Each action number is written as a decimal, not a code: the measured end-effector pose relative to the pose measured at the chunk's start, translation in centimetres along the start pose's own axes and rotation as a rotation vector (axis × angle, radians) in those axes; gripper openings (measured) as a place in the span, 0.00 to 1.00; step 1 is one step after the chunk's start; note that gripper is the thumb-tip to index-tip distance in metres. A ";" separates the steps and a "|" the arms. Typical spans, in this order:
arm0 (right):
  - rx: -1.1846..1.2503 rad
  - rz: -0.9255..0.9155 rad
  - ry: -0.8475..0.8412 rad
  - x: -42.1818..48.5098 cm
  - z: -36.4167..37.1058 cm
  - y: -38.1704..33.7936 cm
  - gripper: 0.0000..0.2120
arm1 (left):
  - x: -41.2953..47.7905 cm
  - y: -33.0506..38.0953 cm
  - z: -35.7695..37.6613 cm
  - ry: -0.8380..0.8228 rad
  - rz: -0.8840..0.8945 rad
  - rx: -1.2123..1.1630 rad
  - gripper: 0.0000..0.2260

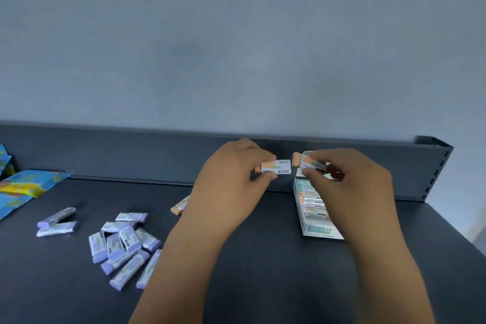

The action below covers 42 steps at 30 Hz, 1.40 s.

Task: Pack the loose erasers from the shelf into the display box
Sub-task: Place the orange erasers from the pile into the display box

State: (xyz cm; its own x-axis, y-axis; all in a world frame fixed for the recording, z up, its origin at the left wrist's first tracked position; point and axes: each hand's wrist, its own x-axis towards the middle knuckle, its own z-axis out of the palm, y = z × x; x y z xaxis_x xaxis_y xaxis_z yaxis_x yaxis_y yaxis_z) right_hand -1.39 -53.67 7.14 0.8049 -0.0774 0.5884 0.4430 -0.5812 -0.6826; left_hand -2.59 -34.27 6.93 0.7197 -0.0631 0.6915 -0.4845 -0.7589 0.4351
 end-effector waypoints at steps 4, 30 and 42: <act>0.027 0.084 -0.034 0.0 -1.0 1.0 0.08 | 0.9 0.5 1.5 -0.067 -0.002 0.006 0.08; -0.698 -0.165 -0.658 5.6 -7.3 10.9 0.12 | 1.3 1.6 12.0 -0.476 0.102 0.366 0.09; -0.626 -0.319 -0.585 4.4 -4.9 13.9 0.09 | 1.8 0.7 13.5 -0.425 0.128 0.416 0.07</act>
State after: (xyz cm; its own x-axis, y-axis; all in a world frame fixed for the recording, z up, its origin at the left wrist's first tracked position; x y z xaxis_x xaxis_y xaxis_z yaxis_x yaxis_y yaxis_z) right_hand 6.39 -66.00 2.39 0.8284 0.4858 0.2789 0.5210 -0.8511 -0.0652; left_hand 5.06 -43.64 0.64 0.8455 -0.3592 0.3950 -0.4075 -0.9122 0.0427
